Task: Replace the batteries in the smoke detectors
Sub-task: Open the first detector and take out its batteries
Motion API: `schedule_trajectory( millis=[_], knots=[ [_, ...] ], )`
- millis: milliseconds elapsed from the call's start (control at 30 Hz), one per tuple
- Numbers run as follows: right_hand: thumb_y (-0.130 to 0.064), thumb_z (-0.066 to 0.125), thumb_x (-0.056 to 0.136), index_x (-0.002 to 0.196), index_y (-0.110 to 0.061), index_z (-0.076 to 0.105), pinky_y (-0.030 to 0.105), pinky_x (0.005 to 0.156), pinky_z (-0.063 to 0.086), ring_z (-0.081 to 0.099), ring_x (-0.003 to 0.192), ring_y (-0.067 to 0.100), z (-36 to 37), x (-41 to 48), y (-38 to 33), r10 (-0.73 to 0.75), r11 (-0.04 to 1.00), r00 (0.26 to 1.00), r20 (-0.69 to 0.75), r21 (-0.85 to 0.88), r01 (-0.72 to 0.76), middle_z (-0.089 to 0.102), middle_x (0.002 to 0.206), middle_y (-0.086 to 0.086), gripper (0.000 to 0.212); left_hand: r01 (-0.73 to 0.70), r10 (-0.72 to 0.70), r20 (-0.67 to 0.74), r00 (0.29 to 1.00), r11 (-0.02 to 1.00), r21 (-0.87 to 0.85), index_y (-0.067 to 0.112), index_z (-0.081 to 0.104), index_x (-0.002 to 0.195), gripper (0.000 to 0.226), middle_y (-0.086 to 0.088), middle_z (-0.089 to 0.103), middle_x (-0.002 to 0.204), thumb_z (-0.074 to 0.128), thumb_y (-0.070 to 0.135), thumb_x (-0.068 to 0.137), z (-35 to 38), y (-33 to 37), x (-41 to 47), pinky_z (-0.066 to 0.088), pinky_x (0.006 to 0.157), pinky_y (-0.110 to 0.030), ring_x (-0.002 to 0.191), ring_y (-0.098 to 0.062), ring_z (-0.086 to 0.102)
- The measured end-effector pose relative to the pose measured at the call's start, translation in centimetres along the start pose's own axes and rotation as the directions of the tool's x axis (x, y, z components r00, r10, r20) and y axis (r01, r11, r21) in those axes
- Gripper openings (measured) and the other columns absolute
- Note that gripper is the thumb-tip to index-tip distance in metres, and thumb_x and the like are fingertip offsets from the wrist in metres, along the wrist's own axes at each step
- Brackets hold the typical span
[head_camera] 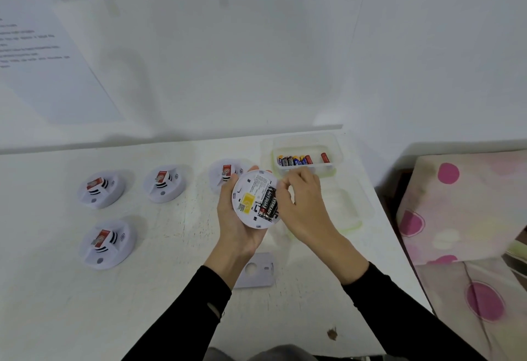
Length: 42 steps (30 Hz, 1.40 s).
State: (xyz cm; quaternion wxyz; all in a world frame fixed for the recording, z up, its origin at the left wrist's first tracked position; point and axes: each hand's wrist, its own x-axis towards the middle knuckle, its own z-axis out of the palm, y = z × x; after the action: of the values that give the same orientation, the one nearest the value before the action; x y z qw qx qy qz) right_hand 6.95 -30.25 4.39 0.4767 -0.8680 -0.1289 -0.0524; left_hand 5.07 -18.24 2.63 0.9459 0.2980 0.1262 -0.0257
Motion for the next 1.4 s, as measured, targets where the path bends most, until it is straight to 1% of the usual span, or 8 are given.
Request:
schedule_trajectory(
  millis=[200,300,400,533,700,800,967,1400],
  knots=[
    [-0.016,0.065,0.090,0.085,-0.010,0.053,0.010,0.064,0.040,0.053,0.073,0.001,-2.2,0.3,-1.1,-0.074,0.985,0.988,0.133,0.162,0.052,0.058,0.081,-0.004,0.014,-0.011,0.010,-0.009,1.000,0.999,-0.030,0.016,0.060,0.124,0.047,-0.012,0.067,0.111,0.044,0.049,0.095,-0.4,0.4,1.0,0.048,0.090,-0.045,0.097,-0.030,0.064],
    [-0.013,0.067,0.089,0.086,-0.013,0.056,0.014,0.070,0.047,0.066,0.077,0.006,-3.5,1.4,0.4,0.149,0.901,0.989,0.018,0.410,-0.143,0.067,0.080,-0.006,0.011,-0.038,0.038,0.006,0.999,0.996,-0.075,0.016,0.064,0.114,0.041,-0.012,0.062,0.119,0.049,0.047,0.092,-0.9,0.6,1.3,0.041,0.101,-0.055,0.108,-0.035,0.058],
    [-0.014,0.070,0.085,0.080,-0.017,0.061,0.025,0.071,0.049,0.067,0.078,0.019,-4.5,2.4,4.1,0.338,0.921,0.941,0.033,0.196,-0.338,0.068,0.083,-0.003,0.011,-0.040,0.042,0.021,0.999,0.995,-0.093,0.017,0.059,0.121,0.047,-0.012,0.057,0.127,0.053,0.049,0.087,-1.7,0.9,1.4,0.045,0.097,-0.054,0.117,-0.036,0.053],
    [-0.012,0.075,0.077,0.080,-0.014,0.068,0.027,0.062,0.051,0.059,0.060,0.007,-3.3,1.7,6.8,0.388,0.921,0.894,0.225,-0.108,-0.373,0.070,0.080,0.001,0.009,-0.020,0.024,0.036,0.999,0.996,-0.090,0.017,0.059,0.121,0.047,-0.011,0.059,0.125,0.052,0.049,0.087,-1.5,0.7,1.4,0.046,0.095,-0.052,0.116,-0.036,0.053],
    [-0.019,0.065,0.088,0.086,-0.017,0.068,0.030,0.076,0.053,0.064,0.081,0.011,-2.6,1.6,6.0,0.250,0.956,0.962,0.107,-0.187,-0.227,0.068,0.089,-0.005,0.004,0.008,-0.003,0.044,0.999,0.994,-0.111,0.018,0.063,0.114,0.041,-0.011,0.062,0.120,0.049,0.049,0.092,-1.0,0.4,0.9,0.039,0.103,-0.055,0.117,-0.036,0.051],
    [-0.013,0.066,0.088,0.089,-0.017,0.067,0.014,0.070,0.046,0.060,0.076,0.002,-2.7,1.1,2.9,-0.069,0.998,0.997,-0.041,-0.004,0.069,0.066,0.087,-0.006,0.004,0.013,-0.009,0.041,0.999,0.994,-0.110,0.017,0.060,0.119,0.044,-0.011,0.060,0.121,0.047,0.051,0.093,-0.9,0.4,1.0,0.044,0.097,-0.052,0.116,-0.036,0.052],
    [-0.016,0.070,0.083,0.130,-0.020,0.050,0.008,0.104,0.032,0.039,0.133,0.002,-1.3,-0.7,0.3,-0.302,0.953,0.939,0.165,0.028,0.301,0.045,0.142,-0.004,0.051,0.008,-0.011,-0.035,0.999,0.996,-0.089,0.014,0.066,0.112,0.046,-0.011,0.070,0.103,0.043,0.049,0.095,-0.2,0.4,0.6,0.054,0.079,-0.038,0.090,-0.025,0.067],
    [-0.013,0.067,0.070,0.111,-0.011,0.047,0.025,0.081,0.045,0.047,0.101,0.017,-0.6,-0.9,0.0,-0.326,0.938,0.940,0.098,-0.086,0.335,0.051,0.111,0.001,0.046,0.009,-0.009,-0.082,0.997,1.000,0.000,0.013,0.066,0.106,0.040,-0.009,0.072,0.090,0.047,0.047,0.095,0.7,-0.1,0.3,0.059,0.066,-0.031,0.076,-0.021,0.070]
  ],
)
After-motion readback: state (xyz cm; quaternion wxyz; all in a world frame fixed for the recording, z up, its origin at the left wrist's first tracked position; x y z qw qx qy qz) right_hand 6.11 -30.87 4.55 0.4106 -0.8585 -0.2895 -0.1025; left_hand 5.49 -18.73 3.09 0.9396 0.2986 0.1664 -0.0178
